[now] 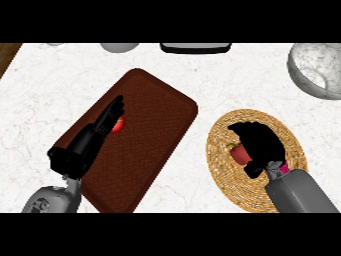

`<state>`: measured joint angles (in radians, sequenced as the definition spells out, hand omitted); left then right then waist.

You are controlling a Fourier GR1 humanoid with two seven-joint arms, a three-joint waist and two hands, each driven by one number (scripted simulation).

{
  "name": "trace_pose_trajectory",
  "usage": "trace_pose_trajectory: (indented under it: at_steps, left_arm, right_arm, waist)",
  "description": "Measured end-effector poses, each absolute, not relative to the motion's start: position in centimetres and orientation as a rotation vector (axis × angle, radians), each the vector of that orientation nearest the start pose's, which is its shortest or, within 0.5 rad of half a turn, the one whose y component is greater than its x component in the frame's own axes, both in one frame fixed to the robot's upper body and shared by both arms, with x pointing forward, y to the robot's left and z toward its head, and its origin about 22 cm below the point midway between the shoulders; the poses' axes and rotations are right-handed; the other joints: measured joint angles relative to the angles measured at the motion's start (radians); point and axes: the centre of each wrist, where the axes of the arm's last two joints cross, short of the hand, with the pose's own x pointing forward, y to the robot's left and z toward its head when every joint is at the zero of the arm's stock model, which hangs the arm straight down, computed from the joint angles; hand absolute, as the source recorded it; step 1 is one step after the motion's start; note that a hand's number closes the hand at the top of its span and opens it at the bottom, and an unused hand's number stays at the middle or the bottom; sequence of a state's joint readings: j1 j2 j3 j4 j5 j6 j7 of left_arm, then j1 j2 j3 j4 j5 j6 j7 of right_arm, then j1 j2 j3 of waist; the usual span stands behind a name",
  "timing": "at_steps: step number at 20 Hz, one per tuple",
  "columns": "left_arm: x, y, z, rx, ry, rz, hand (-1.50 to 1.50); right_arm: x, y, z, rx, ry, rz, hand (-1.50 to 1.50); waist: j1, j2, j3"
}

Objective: Pick the bell pepper from the placemat and place it in the bowl

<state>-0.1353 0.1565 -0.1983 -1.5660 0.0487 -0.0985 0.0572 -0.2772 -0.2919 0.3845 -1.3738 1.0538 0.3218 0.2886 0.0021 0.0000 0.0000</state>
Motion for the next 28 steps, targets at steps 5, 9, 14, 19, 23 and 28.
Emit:
trace_pose_trajectory:
  at_steps: [5, 9, 14, 19, 23, 28]
  left_arm:
    - [26.3, 20.1, 3.0, -0.165, -1.586, -0.379, 0.00]
    - [26.2, 20.2, 3.7, -0.166, -1.584, -0.378, 0.00]
    - [26.2, 19.2, 3.7, -0.193, -1.597, -0.404, 0.00]
    - [26.6, 18.4, 4.3, -0.218, -1.609, -0.433, 0.00]
    - [26.8, 18.4, 4.3, -0.223, -1.611, -0.437, 0.00]
    - [26.9, 18.8, 4.0, -0.213, -1.599, -0.428, 0.00]
  right_arm:
    - [29.2, -19.7, 1.1, -0.849, -1.100, 1.496, 1.50]
    - [31.0, -19.5, 1.0, -0.870, -1.124, 1.470, 1.50]
    - [36.0, -20.9, 2.9, -0.902, -0.958, 1.165, 1.50]
    - [40.5, -22.0, 5.7, -0.942, -0.819, 0.932, 1.50]
    - [42.6, -22.3, 7.4, -1.096, -0.743, 0.834, 1.50]
    - [44.4, -22.2, 10.3, -1.305, -0.799, 0.690, 1.50]
  waist:
    - [0.000, -0.001, 0.000]
    - [0.003, 0.000, 0.000]
    - [0.037, 0.016, 0.001]
    - [0.062, 0.025, 0.002]
    - [0.068, 0.025, 0.001]
    - [0.061, 0.022, 0.001]
